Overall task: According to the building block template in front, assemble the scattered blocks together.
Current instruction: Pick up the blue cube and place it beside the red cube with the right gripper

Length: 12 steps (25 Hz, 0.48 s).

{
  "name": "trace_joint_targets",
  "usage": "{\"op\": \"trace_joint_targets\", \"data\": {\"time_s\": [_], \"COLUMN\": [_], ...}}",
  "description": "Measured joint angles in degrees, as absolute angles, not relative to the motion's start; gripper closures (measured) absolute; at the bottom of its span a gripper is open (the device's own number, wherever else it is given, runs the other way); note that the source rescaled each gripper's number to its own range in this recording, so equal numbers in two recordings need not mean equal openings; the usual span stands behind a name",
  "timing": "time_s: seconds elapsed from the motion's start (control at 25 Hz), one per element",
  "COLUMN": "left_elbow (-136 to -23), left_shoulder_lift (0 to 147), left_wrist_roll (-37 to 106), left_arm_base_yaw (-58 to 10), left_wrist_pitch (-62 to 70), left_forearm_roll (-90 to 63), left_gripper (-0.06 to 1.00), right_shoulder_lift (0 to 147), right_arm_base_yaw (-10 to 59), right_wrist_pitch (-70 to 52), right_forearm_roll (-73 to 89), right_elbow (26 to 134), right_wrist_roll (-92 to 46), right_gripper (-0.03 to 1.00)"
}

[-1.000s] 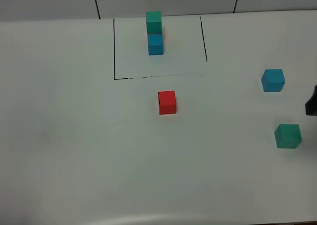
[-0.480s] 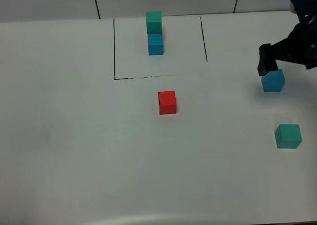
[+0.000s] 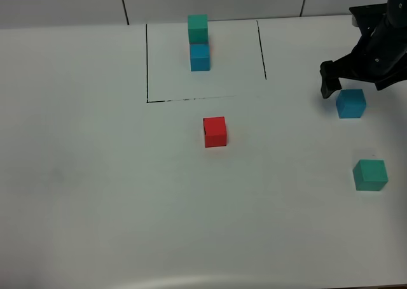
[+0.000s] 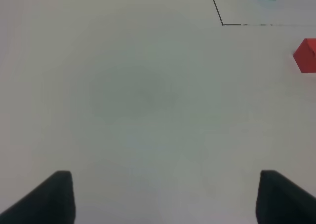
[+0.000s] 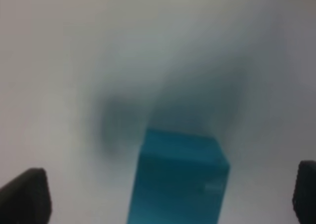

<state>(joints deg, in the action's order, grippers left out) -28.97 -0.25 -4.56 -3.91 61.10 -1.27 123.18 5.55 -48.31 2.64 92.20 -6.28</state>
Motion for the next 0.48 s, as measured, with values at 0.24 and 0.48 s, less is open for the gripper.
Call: {"op": "trace_joint_targets", "data": {"time_s": [0.24,0.48], "left_elbow": [-28.97,-28.97], "left_shoulder_lift": [-0.25,-0.25], "left_wrist_roll": [-4.56,-4.56], "left_arm_base_yaw": [-3.91,-3.91], "left_wrist_pitch": [61.1,61.1], "left_forearm_roll": [-1.27,-1.27], "left_gripper": [0.25,0.25], "right_shoulder_lift": [126.17,127.76], "right_arm_base_yaw": [4.31,4.36], "right_wrist_pitch": [-48.94,-49.68], "right_forearm_roll": [2.3,2.06], "right_elbow": [92.43,92.43], "right_wrist_roll": [-6.19,-6.19], "right_gripper": [0.0,0.35]}}
